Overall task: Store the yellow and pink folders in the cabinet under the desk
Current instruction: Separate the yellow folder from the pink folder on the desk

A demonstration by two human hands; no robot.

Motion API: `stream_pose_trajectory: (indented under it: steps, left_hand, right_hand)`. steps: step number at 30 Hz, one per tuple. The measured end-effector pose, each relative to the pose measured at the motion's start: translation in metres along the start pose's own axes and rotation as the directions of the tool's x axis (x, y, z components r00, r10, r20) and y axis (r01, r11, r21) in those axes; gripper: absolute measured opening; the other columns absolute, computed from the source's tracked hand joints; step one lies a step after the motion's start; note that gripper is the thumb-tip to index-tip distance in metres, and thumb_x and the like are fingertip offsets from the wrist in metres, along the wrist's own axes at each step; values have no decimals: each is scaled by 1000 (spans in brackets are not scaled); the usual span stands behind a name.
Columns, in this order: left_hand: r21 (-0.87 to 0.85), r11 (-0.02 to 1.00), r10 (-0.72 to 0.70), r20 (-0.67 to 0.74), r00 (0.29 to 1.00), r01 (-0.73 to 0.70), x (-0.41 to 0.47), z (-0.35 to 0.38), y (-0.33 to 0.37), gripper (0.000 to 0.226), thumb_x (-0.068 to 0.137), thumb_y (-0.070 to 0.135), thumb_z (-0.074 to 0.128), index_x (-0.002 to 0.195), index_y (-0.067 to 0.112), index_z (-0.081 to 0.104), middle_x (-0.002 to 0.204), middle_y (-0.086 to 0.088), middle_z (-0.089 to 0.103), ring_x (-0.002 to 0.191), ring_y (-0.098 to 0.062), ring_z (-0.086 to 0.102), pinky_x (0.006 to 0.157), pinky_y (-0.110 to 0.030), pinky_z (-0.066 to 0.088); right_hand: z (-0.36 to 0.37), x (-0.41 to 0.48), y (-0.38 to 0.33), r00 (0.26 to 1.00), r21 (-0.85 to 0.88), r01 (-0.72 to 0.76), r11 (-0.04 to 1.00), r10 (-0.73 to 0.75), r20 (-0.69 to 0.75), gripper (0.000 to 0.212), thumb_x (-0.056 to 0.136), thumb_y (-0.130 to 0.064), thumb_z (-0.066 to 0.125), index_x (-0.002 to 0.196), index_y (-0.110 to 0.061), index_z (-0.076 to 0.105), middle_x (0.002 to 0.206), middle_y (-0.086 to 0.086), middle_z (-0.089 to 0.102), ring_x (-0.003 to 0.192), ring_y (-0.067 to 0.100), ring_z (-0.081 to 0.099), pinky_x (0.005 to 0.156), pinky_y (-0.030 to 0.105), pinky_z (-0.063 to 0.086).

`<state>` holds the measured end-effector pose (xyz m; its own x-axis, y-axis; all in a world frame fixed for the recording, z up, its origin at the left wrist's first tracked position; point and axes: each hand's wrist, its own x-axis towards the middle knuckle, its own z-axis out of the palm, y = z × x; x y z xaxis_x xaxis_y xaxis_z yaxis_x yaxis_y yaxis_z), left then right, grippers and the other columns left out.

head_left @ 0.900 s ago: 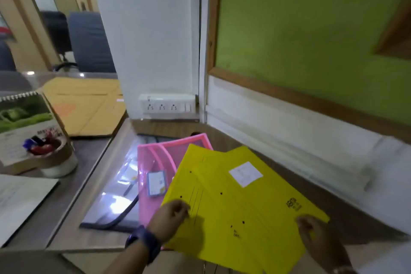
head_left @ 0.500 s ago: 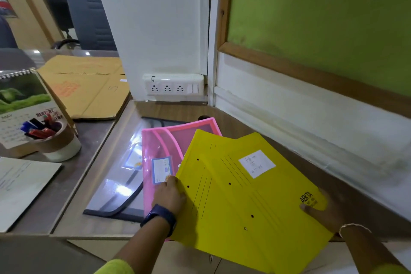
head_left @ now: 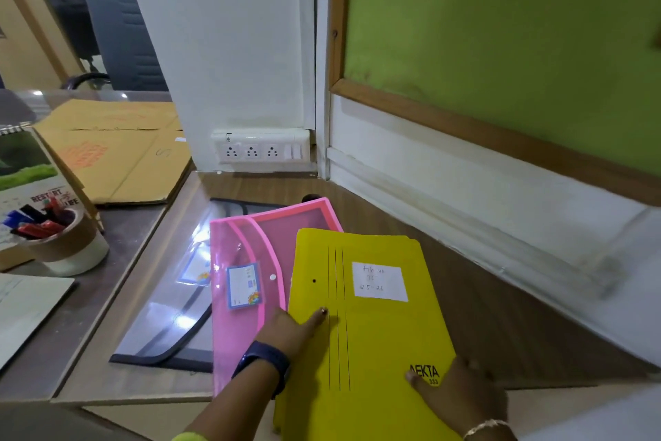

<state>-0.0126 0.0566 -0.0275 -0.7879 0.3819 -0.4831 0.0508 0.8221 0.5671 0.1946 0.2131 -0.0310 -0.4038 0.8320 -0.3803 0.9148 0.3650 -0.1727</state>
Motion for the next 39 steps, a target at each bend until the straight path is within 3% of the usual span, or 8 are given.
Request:
stream_pose_trajectory:
  steps: [5,10,13,18,25,27,33,39]
  left_hand:
    - [-63,995,68,-53,996,-71,3,6,1,39,88,44,54,68,15,37,59,3,34,52,-8,33,48,-18,28]
    - [-235,812,451,-328,830,-534,-26,-6,11,9,90,19,57,95,19,50,70,14,52,60,-6,49,56,-20,40]
    - [-239,585,642,-448,623,-775,-44,-29,26,10,88,22,56,91,31,52,78,17,58,62,5,58,55,-5,44]
    - [-251,349,717,-550,429,-903,-46,-55,33,35,84,62,41,110,40,50,98,14,59,84,11,60,68,-19,52]
    - [-21,757,598,-381,706,-653,-23,5,-30,24,97,21,34,87,24,55,63,5,59,58,-16,55,49,-25,37]
    - [-60,808,511,-424,748,-586,-19,11,-27,30,98,13,33,93,0,59,65,-4,61,56,-15,51,46,-12,32]
    - [-182,795,424,-516,744,-579,-22,-11,2,73,82,64,1,95,18,56,64,16,43,62,-11,50,51,-13,28]
    - [-133,958,201,-321,925,-254,-21,3,4,50,100,31,25,80,6,62,72,-9,61,71,-22,50,55,-23,31]
  right_hand:
    - [-4,6,9,997,237,-54,970,41,62,97,56,-79,59,124,-11,48,133,11,48,124,28,48,94,34,45]
    - [-20,23,20,992,693,-66,718,-29,125,46,48,-52,85,63,-11,72,66,5,73,68,22,67,70,34,54]
    - [-40,30,15,990,898,37,438,-139,27,29,67,-19,81,89,-18,63,105,17,71,88,30,68,81,54,55]
    - [-92,33,13,890,874,446,192,-204,-409,56,70,-5,74,120,-24,58,112,-4,71,95,9,69,77,29,60]
    - [-33,26,18,920,740,368,563,-103,-379,67,75,-6,75,135,-7,44,129,17,59,116,33,55,91,43,46]
    - [-32,32,16,925,740,352,573,-92,-369,65,77,-10,74,134,-8,44,129,16,59,117,33,55,87,38,44]
    - [-62,30,4,900,784,435,443,-177,-399,56,78,-12,72,128,-21,47,110,1,61,97,21,59,78,36,50]
    - [-65,31,16,964,846,191,498,-258,-66,42,80,-3,68,119,-9,55,112,20,66,89,27,64,81,42,53]
